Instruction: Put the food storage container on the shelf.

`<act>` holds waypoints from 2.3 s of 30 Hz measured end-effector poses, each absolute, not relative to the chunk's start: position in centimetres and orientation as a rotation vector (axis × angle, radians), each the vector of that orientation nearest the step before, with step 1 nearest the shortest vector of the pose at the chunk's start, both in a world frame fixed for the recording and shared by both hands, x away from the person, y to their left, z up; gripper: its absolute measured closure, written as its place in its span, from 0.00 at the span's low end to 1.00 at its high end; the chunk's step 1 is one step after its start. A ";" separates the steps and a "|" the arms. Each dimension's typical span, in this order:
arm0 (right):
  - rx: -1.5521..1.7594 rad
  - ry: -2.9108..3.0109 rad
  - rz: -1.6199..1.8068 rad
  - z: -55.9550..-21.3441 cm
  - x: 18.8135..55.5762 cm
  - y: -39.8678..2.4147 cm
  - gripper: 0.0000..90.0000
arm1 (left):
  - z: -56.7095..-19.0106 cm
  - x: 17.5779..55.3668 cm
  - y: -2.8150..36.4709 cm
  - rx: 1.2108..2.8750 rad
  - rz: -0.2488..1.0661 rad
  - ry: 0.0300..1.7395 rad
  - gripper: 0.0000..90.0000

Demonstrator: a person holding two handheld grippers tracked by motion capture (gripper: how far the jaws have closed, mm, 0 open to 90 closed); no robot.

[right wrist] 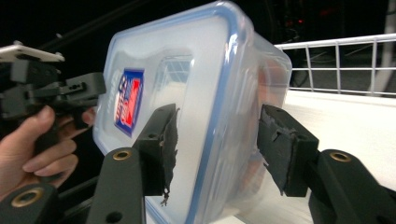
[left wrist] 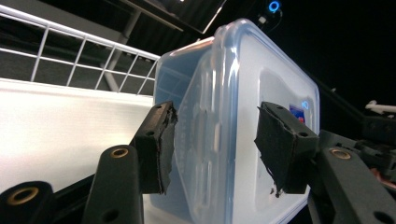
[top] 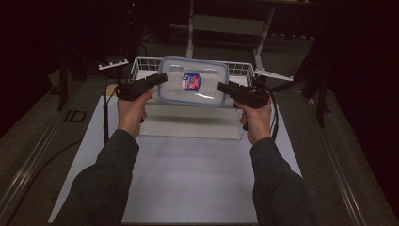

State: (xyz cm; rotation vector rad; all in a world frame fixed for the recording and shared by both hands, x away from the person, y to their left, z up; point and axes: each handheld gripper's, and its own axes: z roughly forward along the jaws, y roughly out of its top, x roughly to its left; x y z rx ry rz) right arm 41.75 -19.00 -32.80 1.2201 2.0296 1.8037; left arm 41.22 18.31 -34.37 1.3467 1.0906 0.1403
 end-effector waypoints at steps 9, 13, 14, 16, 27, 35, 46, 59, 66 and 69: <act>1.316 1.986 1.769 -33.7 42.4 -18.2 0.40 | -34.9 41.5 18.0 1.384 0.168 1.134 0.51; 1.270 1.990 1.742 -33.4 42.0 -18.1 0.39 | -34.9 41.3 18.0 1.385 0.185 1.147 0.49; 1.255 1.992 1.730 -33.3 41.8 -18.2 0.38 | -34.9 41.2 18.1 1.390 0.190 1.143 0.49; 1.219 2.004 1.691 -33.0 41.4 -18.2 0.37 | -34.8 40.9 18.2 1.402 0.205 1.136 0.49; 1.096 2.105 1.538 -33.2 39.2 -18.1 0.60 | -34.5 39.0 18.7 1.437 0.253 1.097 0.49; 0.959 2.184 1.493 -35.1 38.3 -17.0 0.99 | -34.8 37.2 18.9 1.463 0.256 1.044 0.50; 0.970 2.170 1.299 -35.6 39.9 -14.9 1.00 | -34.9 35.3 18.6 1.523 0.261 0.973 0.49; 0.841 2.270 1.243 -35.7 37.4 -14.5 0.54 | -35.1 32.5 18.1 1.687 0.420 0.930 0.45; 0.843 2.308 1.270 -36.3 35.0 -16.0 0.39 | -35.6 30.3 18.3 1.764 0.534 0.929 0.36; 0.841 2.296 1.250 -37.2 33.7 -16.9 0.30 | -36.2 29.3 19.0 1.774 0.556 0.948 0.33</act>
